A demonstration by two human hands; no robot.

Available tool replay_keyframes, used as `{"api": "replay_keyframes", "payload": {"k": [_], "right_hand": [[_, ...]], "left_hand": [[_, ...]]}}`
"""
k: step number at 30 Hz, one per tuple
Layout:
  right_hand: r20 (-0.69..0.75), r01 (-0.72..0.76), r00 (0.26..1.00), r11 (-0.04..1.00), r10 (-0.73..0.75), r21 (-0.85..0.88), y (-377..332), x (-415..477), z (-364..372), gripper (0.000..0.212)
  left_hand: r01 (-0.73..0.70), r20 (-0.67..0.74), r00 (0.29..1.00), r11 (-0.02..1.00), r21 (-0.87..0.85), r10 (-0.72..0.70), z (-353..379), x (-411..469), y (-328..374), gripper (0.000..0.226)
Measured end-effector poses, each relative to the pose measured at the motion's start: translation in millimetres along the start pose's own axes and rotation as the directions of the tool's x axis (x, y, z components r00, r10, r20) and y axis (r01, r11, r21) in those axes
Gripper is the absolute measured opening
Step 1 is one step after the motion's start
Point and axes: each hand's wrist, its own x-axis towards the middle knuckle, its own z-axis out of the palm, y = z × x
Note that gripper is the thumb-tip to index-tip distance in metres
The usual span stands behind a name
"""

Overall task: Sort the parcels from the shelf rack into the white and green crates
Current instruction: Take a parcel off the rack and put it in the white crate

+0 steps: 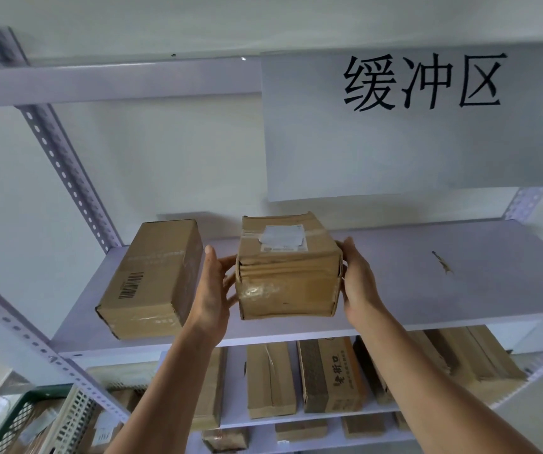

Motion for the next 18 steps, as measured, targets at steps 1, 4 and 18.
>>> {"api": "replay_keyframes", "payload": {"k": [1, 4, 18], "right_hand": [[0.003, 0.004, 1.0, 1.0, -0.004, -0.004, 3, -1, 0, 0.055], [0.029, 0.007, 1.0, 1.0, -0.006, -0.023, 13, -3, 0, 0.054], [0.101, -0.102, 0.99, 0.992, 0.094, 0.076, 27, -9, 3, 0.047]], "left_hand": [[0.008, -0.005, 1.0, 1.0, -0.003, -0.008, -1, 0, -1, 0.077], [0.017, -0.015, 1.0, 1.0, 0.002, -0.017, -5, -2, -8, 0.077], [-0.051, 0.18, 0.983, 0.989, 0.138, 0.025, 5, -14, -25, 0.072]]}}
